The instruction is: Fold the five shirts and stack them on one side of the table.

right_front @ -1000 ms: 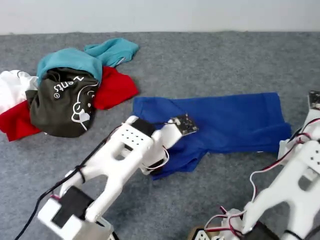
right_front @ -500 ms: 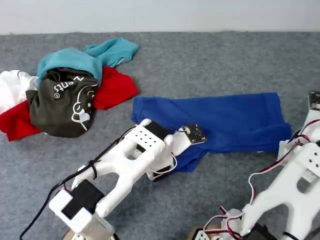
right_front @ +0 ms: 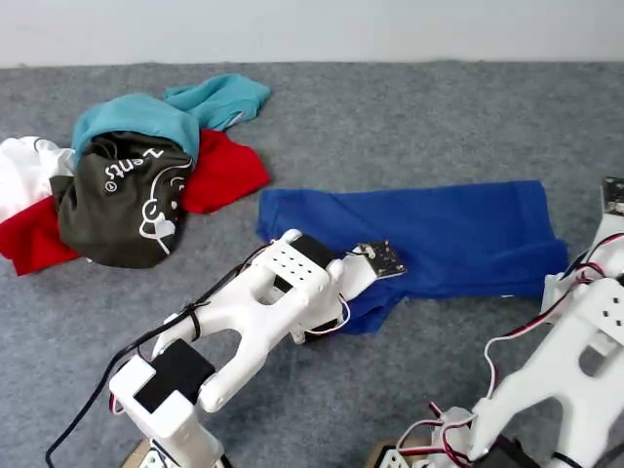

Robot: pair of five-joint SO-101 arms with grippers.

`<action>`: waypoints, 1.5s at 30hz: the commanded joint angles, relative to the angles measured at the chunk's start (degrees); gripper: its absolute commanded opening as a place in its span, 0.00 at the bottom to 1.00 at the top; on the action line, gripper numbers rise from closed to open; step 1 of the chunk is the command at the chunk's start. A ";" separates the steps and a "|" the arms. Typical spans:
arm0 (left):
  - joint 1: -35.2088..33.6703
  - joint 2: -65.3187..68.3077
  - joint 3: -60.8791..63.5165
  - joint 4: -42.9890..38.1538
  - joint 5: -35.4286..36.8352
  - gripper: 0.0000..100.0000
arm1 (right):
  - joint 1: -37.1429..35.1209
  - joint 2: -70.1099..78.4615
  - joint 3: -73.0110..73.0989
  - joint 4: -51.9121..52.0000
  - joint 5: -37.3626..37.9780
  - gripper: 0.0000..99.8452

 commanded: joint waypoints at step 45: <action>-12.57 14.24 -28.53 -2.73 2.20 0.04 | -4.44 -2.59 4.40 -0.04 -0.88 0.25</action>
